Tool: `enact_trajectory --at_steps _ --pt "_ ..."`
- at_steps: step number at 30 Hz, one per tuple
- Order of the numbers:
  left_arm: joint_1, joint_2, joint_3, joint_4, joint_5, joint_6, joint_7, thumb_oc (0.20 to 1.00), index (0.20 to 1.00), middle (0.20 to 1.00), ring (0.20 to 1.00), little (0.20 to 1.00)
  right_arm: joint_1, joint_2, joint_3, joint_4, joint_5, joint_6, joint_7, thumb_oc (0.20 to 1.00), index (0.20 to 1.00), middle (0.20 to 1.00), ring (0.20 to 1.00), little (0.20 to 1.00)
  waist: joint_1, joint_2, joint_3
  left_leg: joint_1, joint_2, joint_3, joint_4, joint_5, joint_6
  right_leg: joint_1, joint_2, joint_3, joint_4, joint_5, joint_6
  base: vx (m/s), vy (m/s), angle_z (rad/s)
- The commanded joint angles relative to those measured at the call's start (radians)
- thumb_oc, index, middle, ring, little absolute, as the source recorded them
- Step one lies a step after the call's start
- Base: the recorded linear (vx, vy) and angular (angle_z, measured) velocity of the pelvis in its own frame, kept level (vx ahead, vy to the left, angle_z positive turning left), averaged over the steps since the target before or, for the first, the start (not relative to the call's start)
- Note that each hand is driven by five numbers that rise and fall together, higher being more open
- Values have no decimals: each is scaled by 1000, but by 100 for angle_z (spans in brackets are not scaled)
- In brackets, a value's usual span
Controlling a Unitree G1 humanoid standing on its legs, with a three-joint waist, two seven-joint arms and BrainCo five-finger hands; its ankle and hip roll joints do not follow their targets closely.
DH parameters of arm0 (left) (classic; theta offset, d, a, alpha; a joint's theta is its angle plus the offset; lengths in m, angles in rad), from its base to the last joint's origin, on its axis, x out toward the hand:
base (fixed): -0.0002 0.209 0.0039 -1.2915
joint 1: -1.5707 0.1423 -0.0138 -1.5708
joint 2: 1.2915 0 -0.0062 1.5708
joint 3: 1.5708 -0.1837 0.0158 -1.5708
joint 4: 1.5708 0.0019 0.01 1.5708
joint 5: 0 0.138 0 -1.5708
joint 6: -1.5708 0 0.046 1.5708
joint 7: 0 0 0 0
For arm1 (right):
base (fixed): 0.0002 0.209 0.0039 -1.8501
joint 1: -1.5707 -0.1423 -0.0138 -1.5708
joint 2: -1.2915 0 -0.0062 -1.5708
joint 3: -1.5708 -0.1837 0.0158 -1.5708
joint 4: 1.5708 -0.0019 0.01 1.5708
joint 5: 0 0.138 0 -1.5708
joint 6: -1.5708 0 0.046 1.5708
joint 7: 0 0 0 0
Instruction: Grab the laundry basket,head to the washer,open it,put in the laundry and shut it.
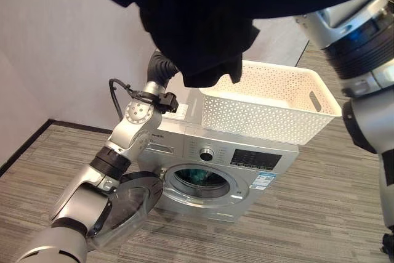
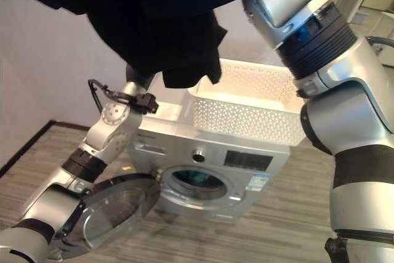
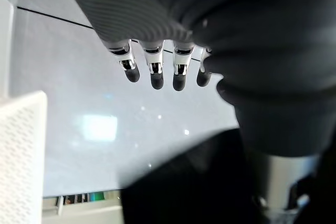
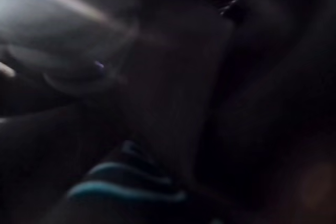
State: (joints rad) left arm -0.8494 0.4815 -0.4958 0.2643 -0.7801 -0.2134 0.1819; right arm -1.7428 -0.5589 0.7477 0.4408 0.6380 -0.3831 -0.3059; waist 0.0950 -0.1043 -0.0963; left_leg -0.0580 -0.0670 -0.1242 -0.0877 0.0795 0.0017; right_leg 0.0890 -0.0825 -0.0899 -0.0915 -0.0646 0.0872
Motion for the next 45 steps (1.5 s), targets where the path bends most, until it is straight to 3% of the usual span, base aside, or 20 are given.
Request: enact_trajectory --at_steps 1,5,10,12,21,23,30,34,41,45 --pt "-112 -50 -56 99 -25 -55 8 1000 1000 1000 1000 1000 -121 -3 -39 99 105 -37 -55 200 200 200 200 200 27 -7 -95 24 100 -38 10 -81 -47 -80 -83 -41 4 127 87 8 23 -9" --pt "-152 -62 -75 103 -33 -57 14 1000 1000 1000 1000 1000 -107 32 -47 105 123 -29 -52 200 200 200 200 200 27 -7 -89 24 100 -37 10 -81 -47 -81 -83 -39 4 129 87 0 0 0" --pt "-131 -58 -64 49 -51 -60 7 1000 1000 1000 1000 1000 -94 -14 -46 109 115 -17 -60 200 200 200 200 200 31 -11 -84 25 101 -43 10 -83 -47 -78 -81 -46 4 127 86 0 0 0" --pt "-99 -73 -52 -18 -107 -69 -3 1000 1000 1000 1000 1000 -80 -42 -53 144 118 -4 -66 200 200 200 200 200 33 -14 -81 26 100 -50 11 -85 -47 -72 -79 -51 4 122 84 0 0 0" --pt "-37 -195 -24 -198 -390 -111 -64 1000 1000 1000 1000 1000 -21 -21 -91 211 65 36 -115 200 200 200 200 200 22 -18 -78 37 103 -63 10 -91 -47 -52 -76 -65 4 110 77 0 0 0" --pt "16 -216 -11 -276 -452 -143 -78 1000 1000 1000 1000 1000 14 -4 -111 233 41 46 -127 200 200 200 200 200 21 -21 -74 40 103 -63 11 -94 -45 -48 -75 -65 4 107 74 0 0 0" --pt "64 -199 -12 -413 -441 -161 -87 1000 1000 1000 1000 1000 93 74 -140 294 2 83 -125 200 200 200 200 200 24 -15 -74 49 101 -51 12 -96 -42 -48 -76 -56 4 106 72 -1 2 -1" --pt "95 -189 -7 -442 -426 -168 -97 1000 1000 1000 1000 1000 115 77 -118 331 -104 127 -127 200 200 200 200 200 29 -9 -75 47 98 -49 11 -95 -40 -51 -79 -53 4 106 71 0 0 0" --pt "118 -172 -11 -430 -403 -150 -107 1000 1000 1000 1000 1000 150 41 -60 295 -229 153 -90 200 200 200 200 200 33 -7 -75 46 96 -52 12 -92 -40 -53 -81 -52 4 108 70 0 0 0" --pt "147 -143 -7 -432 -402 -134 -147 1000 1000 1000 1000 1000 167 -96 68 163 -385 156 -11 200 200 200 200 200 39 -9 -68 43 94 -58 13 -88 -41 -53 -82 -58 4 111 72 0 0 0"
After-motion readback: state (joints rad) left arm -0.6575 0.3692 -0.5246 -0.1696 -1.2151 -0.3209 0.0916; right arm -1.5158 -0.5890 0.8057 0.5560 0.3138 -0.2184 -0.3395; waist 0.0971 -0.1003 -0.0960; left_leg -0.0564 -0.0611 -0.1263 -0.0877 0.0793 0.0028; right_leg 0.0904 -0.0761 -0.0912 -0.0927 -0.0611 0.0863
